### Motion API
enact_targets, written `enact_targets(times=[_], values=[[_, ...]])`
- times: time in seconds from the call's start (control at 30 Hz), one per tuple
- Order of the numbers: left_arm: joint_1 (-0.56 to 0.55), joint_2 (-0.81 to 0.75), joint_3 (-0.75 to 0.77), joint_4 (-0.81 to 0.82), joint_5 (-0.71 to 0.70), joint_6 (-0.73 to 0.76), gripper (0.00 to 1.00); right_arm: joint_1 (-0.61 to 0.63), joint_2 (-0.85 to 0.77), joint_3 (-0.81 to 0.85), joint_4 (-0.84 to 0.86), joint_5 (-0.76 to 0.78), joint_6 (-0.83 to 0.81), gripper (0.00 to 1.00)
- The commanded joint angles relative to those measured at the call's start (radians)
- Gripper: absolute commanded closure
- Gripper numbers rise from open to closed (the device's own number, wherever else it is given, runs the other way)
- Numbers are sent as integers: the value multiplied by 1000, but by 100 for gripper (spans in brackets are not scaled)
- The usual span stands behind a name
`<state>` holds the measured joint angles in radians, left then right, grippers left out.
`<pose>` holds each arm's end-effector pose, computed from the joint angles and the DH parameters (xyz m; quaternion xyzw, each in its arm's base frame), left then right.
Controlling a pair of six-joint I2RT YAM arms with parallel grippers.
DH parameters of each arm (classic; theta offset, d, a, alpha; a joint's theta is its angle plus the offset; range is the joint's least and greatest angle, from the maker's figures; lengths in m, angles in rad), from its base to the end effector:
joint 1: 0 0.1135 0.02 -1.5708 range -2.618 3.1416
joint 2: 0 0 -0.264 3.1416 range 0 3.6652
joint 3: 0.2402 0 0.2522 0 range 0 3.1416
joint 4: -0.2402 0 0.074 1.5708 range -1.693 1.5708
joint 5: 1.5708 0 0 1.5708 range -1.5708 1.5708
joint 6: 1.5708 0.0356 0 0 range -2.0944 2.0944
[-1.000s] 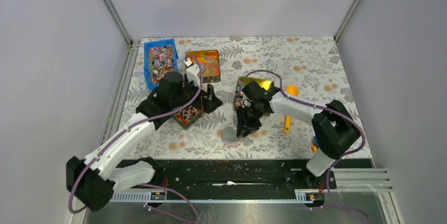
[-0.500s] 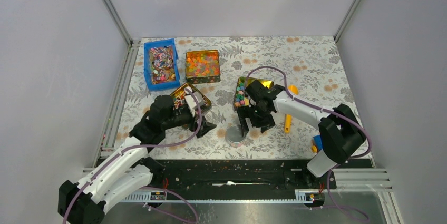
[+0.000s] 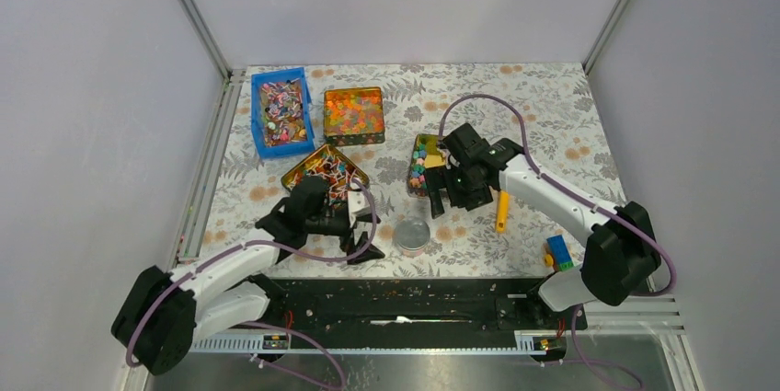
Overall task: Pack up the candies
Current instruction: Pick up the packing bottle from the center of the board.
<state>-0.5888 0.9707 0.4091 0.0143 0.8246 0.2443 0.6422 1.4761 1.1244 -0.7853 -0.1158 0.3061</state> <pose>0.1468 -0.1295 0.2006 0.5027 0.6511 -0.4211 0.3821 0.2311 0.1780 0.2490 -0.1753 0.9591 0.1484 0.1653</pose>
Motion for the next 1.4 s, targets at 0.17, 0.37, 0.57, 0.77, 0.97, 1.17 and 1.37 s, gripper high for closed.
enact_targets(times=[0.17, 0.37, 0.57, 0.77, 0.97, 1.17, 1.37], values=[[-163, 197, -61, 358, -123, -114, 1, -48, -78, 15, -24, 22, 2, 0], [-245, 275, -68, 431, -290, -102, 1, -59, -108, 6, -24, 22, 10, 0], [-256, 367, -85, 554, -348, -112, 1, -70, -171, -6, -25, 32, 16, 0], [-264, 456, -135, 731, -352, -116, 1, -78, -236, -19, -25, 39, 26, 0], [-267, 599, -163, 952, -315, -144, 1, -81, -281, -19, -30, 37, 38, 0], [-270, 735, -176, 1139, -281, -165, 1, -81, -332, -2, -45, 44, 57, 0], [-269, 857, -168, 1304, -234, -208, 1, -82, -383, 27, -44, 56, 75, 0]])
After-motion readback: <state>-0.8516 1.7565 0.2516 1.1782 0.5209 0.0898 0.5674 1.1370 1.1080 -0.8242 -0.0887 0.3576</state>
